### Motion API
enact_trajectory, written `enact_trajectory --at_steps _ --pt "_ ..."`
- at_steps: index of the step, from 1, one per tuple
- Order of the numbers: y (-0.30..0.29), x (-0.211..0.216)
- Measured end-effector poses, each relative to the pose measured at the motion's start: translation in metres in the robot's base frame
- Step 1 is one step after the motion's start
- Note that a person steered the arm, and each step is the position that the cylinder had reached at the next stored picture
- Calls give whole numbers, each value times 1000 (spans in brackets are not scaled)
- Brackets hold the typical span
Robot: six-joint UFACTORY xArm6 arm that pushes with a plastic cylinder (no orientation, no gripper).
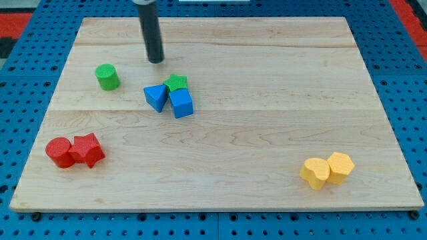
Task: Move the green circle to the top of the blue triangle
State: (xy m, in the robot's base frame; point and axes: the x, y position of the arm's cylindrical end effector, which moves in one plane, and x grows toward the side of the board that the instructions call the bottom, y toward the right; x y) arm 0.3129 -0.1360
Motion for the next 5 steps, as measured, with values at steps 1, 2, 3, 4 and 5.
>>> enact_trajectory --at_steps 1,2,3,4,5 --pt "-76 3" --pt "-83 35" --pt "-74 68" --pt "-58 75" --pt "-77 78"
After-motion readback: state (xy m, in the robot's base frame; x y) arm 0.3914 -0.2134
